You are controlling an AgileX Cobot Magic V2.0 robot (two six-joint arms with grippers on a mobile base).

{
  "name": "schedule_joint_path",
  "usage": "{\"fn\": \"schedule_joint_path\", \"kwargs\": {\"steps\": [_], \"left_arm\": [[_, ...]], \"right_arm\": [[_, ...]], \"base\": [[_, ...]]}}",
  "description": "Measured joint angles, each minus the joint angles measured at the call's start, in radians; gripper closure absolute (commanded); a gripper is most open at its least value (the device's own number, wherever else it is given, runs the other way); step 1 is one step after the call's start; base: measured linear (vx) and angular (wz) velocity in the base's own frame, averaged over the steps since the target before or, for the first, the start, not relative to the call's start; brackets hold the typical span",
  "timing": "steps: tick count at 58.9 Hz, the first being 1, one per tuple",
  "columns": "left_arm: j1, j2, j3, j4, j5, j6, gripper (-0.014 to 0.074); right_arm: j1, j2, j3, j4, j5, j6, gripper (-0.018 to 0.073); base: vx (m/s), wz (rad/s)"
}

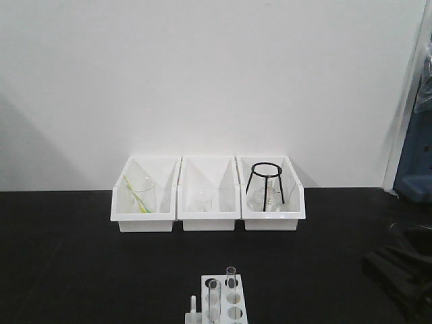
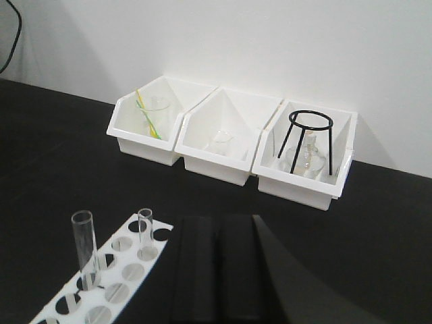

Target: Flip and reinsert test tube from rack

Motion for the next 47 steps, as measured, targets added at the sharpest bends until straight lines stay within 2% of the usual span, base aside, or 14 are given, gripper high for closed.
{"fn": "schedule_joint_path", "kwargs": {"steps": [4,12,19,26,34,47], "left_arm": [[0.000,0.000,0.000,0.000,0.000,0.000,0.0602],[0.000,0.000,0.000,0.000,0.000,0.000,0.0602],[0.000,0.000,0.000,0.000,0.000,0.000,0.0602],[0.000,0.000,0.000,0.000,0.000,0.000,0.0602],[0.000,0.000,0.000,0.000,0.000,0.000,0.0602],[0.000,0.000,0.000,0.000,0.001,0.000,0.0602]], "right_arm": [[-0.048,-0.059,0.095,0.012,-0.068,-0.018,0.0573],[-0.199,-0.220,0.310,0.063,-0.162,-0.029,0.0573],[-0.330,-0.382,0.457,0.117,-0.152,-0.036,0.0573],[-0.422,-0.561,0.557,0.175,-0.091,-0.038,0.0573],[-0.478,-0.721,0.571,0.215,-0.001,-0.043,0.0573],[-0.494,-0.748,0.572,0.225,0.041,-0.053,0.0573]], "base": [[0.00,0.00],[0.00,0.00],[0.00,0.00],[0.00,0.00],[0.00,0.00],[0.00,0.00]]}}
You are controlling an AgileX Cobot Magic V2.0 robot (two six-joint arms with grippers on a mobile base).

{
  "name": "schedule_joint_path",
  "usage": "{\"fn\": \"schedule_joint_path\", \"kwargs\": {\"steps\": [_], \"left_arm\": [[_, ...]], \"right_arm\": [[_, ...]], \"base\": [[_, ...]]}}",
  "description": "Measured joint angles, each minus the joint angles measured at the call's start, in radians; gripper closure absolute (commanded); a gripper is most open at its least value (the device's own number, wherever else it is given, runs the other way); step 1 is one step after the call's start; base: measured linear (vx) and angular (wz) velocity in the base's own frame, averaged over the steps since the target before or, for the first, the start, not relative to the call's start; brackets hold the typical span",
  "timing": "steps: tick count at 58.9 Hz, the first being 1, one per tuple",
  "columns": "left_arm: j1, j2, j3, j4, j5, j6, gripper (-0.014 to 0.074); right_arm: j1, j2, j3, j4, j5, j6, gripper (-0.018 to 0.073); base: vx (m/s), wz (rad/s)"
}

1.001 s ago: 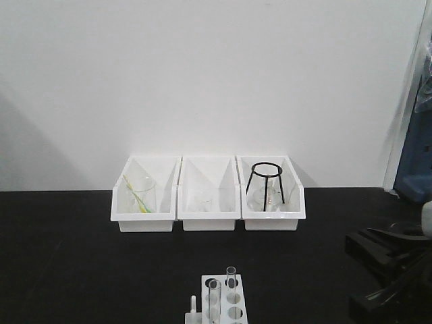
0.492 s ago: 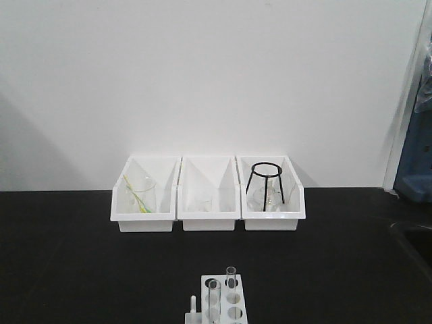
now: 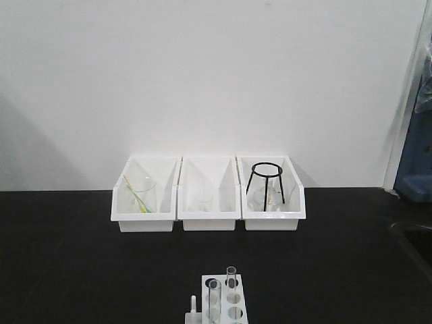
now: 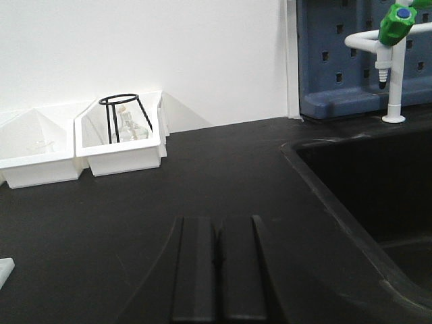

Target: Flip and reinsert test tube from rack

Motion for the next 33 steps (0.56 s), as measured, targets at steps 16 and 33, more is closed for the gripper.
{"fn": "schedule_joint_path", "kwargs": {"steps": [16,33], "left_arm": [[0.000,0.000,0.000,0.000,0.000,0.000,0.0602],[0.000,0.000,0.000,0.000,0.000,0.000,0.0602]], "right_arm": [[0.000,0.000,0.000,0.000,0.002,0.000,0.0573],[0.000,0.000,0.000,0.000,0.002,0.000,0.0573]], "base": [[0.00,0.00],[0.00,0.00]]}}
